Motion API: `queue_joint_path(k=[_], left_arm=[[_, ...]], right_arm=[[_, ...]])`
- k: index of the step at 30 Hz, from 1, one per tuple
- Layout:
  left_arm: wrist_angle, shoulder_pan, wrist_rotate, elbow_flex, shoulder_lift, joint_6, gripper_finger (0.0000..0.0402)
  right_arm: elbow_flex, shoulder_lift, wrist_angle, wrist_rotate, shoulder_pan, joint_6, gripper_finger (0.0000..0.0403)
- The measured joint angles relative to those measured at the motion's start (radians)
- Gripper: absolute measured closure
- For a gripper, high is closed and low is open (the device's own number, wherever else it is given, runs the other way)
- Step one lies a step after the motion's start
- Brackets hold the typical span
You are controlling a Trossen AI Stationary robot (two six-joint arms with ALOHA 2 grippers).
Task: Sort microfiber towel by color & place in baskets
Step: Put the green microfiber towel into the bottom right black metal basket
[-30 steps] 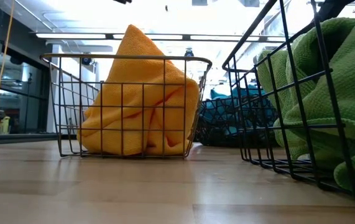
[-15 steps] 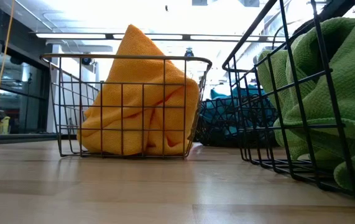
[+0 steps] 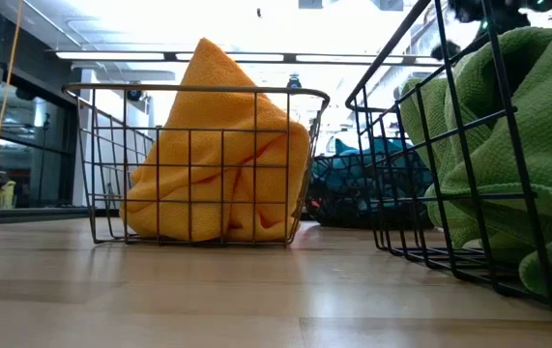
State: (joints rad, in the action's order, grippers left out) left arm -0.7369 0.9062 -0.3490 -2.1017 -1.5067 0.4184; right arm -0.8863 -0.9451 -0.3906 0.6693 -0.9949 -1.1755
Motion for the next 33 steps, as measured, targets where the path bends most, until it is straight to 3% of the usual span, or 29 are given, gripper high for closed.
queue_joint_path(k=[5, 9, 12, 14, 17, 23, 28, 33], left_arm=[[-0.016, 0.004, -0.148, 0.000, -0.003, -0.064, 0.0179], [0.004, 0.002, -0.409, 0.029, -0.007, -0.169, 0.0179], [0.041, -0.025, -0.582, 0.069, -0.007, -0.300, 0.0179], [0.057, -0.065, -0.622, 0.098, -0.007, -0.371, 0.0179], [0.097, -0.162, -0.603, 0.154, -0.002, -0.423, 0.0179], [0.306, -0.420, -0.409, 0.292, -0.001, -0.585, 0.0179], [0.503, -0.617, -0.266, 0.380, -0.002, -0.719, 0.0179], [0.533, -0.731, -0.119, 0.383, 0.010, -0.731, 0.0179]], right_arm=[[-0.001, 0.096, 0.083, -0.034, 0.068, 0.167, 0.0402], [-0.001, 0.137, 0.152, -0.085, 0.168, 0.308, 0.0402], [-0.001, 0.161, 0.236, -0.180, 0.247, 0.449, 0.0402], [-0.001, 0.178, 0.290, -0.292, 0.300, 0.534, 0.0403], [-0.001, 0.205, 0.331, -0.494, 0.387, 0.611, 0.0403], [-0.001, 0.256, 0.280, -0.798, 0.604, 0.625, 0.0403], [-0.001, 0.275, 0.252, -0.837, 0.830, 0.632, 0.0403], [-0.001, 0.257, 0.225, -0.784, 1.066, 0.641, 0.0403]])
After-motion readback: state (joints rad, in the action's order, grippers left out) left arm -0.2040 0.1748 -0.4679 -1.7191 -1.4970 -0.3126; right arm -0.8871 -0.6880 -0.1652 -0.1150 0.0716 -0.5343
